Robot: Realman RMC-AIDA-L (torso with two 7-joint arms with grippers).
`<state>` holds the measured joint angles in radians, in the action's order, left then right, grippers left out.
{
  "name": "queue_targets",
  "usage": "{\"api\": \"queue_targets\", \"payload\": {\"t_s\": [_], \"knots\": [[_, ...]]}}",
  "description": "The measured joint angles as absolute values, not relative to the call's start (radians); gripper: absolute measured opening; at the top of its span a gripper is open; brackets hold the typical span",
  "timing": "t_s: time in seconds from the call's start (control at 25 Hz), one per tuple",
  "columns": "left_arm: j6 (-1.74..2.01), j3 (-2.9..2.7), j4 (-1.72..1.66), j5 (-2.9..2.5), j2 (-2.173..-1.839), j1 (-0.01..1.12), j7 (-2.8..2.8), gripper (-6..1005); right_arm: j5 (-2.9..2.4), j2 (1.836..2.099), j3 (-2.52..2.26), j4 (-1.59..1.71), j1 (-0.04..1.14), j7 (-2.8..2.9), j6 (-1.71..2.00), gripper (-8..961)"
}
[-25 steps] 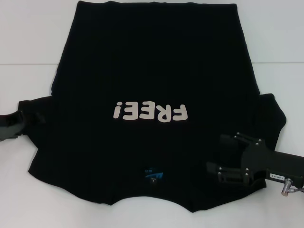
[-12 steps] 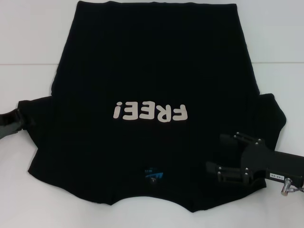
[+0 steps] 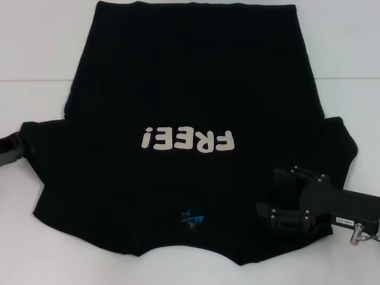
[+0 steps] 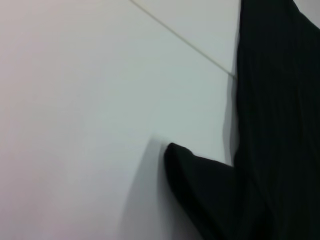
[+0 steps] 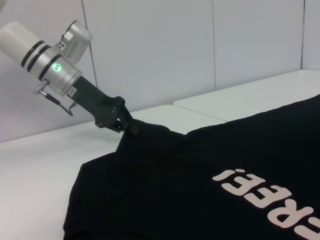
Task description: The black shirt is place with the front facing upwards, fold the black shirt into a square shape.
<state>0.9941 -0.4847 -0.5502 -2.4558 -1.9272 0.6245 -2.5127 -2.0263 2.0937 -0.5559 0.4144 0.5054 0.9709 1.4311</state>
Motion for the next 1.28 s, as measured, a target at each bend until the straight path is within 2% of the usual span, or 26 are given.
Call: {"api": "queue_targets", "payload": {"t_s": [0.48,1.28], "knots": [[0.989,-0.486,-0.614,-2.459,-1.919,0.630,-2.513,28,-2.026,2.094,-0.554,0.414,0.510,0.971,1.431,945],[1.075,-0.552,-0.629,-2.453,-1.919,0.708,-2.525,27,-2.026,2.094,-0.553,0.412,0.512,0.971,1.426,944]]}}
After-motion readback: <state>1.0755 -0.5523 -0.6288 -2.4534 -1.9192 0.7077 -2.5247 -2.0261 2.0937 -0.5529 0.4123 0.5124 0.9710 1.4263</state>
